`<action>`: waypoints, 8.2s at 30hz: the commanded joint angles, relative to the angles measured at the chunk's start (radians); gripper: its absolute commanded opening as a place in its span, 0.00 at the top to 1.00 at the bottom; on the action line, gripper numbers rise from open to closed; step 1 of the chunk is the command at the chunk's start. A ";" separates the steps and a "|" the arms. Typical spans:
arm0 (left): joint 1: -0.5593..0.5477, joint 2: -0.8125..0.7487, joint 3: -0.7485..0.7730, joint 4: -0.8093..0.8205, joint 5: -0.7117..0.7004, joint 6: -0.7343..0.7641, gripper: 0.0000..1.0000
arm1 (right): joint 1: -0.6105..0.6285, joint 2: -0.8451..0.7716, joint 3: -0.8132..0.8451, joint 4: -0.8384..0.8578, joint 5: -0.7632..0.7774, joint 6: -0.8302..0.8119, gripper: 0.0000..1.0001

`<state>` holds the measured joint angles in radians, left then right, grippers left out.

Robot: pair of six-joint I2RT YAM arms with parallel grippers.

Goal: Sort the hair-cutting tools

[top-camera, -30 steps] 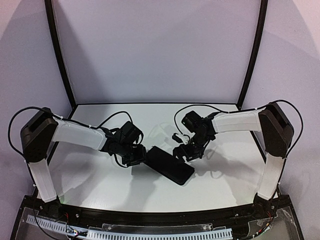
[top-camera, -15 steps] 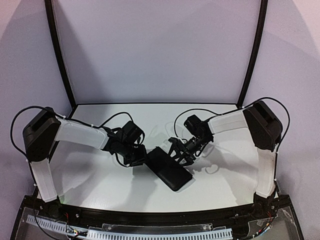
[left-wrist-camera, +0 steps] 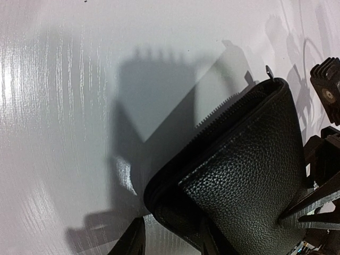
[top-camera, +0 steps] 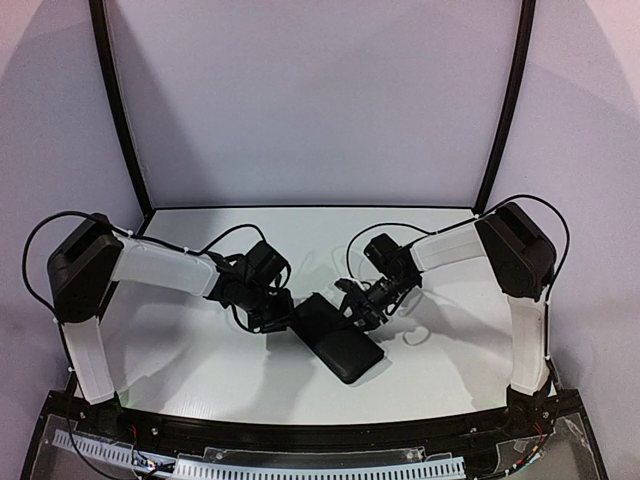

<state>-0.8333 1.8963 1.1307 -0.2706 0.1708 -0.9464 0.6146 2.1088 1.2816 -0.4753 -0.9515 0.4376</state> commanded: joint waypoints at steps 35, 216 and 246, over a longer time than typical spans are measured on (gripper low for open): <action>-0.032 -0.654 0.054 0.075 0.303 0.156 0.01 | 0.115 -0.736 -0.194 0.169 0.453 -1.082 1.00; -0.080 -0.185 0.612 -0.938 -0.217 0.311 0.99 | 0.184 -0.724 -0.142 -0.082 0.787 -1.188 1.00; -0.023 -0.175 0.346 -0.960 -0.316 0.194 0.99 | 0.184 -0.951 -0.234 0.176 0.516 -1.054 1.00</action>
<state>-0.9703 1.6749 1.5803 -0.8096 0.1721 -0.7636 0.8281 1.3372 1.0244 -0.4263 -0.2729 -0.7042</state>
